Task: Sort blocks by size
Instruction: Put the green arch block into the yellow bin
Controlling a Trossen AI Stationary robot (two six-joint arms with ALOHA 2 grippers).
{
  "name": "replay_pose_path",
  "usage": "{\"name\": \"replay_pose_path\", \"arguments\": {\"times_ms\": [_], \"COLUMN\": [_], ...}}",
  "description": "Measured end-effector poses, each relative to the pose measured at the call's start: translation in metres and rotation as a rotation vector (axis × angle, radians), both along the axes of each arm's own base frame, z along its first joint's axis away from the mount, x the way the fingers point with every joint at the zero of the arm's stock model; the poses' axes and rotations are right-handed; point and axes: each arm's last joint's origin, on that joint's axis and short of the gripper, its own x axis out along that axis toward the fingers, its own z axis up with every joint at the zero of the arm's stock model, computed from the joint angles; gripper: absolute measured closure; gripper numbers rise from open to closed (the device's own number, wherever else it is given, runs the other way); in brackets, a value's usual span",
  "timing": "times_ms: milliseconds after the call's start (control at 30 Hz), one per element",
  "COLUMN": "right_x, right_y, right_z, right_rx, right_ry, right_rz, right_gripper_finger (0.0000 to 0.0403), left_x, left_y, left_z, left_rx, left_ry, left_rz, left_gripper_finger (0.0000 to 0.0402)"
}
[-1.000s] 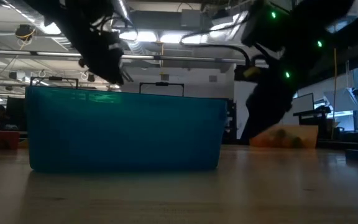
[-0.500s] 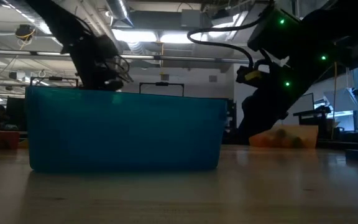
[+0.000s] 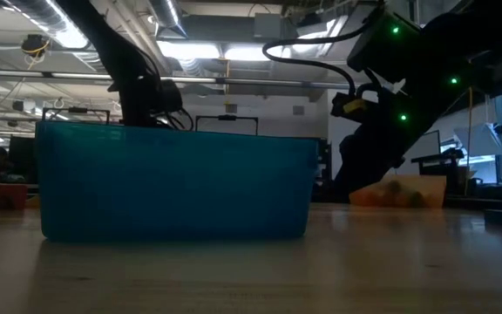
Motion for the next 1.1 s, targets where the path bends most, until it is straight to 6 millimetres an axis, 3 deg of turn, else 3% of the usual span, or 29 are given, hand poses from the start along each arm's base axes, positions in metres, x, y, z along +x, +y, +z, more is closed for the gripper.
{"name": "replay_pose_path", "arguments": {"times_ms": [667,1100], "right_x": [0.000,0.000], "right_y": [0.000,0.000], "right_z": [0.000,0.000], "right_rx": [0.014,0.013], "right_ry": [0.003,0.004], "right_rz": [0.007,0.007], "right_gripper_finger": [0.0111,0.0111], "left_x": [0.007,0.009], "left_y": [0.010,0.012], "left_z": [-0.028,-0.029], "left_rx": [-0.018,0.005], "left_ry": [0.037,0.066], "left_rz": [0.009,-0.089], "left_gripper_finger": [0.0201,0.0332]}}
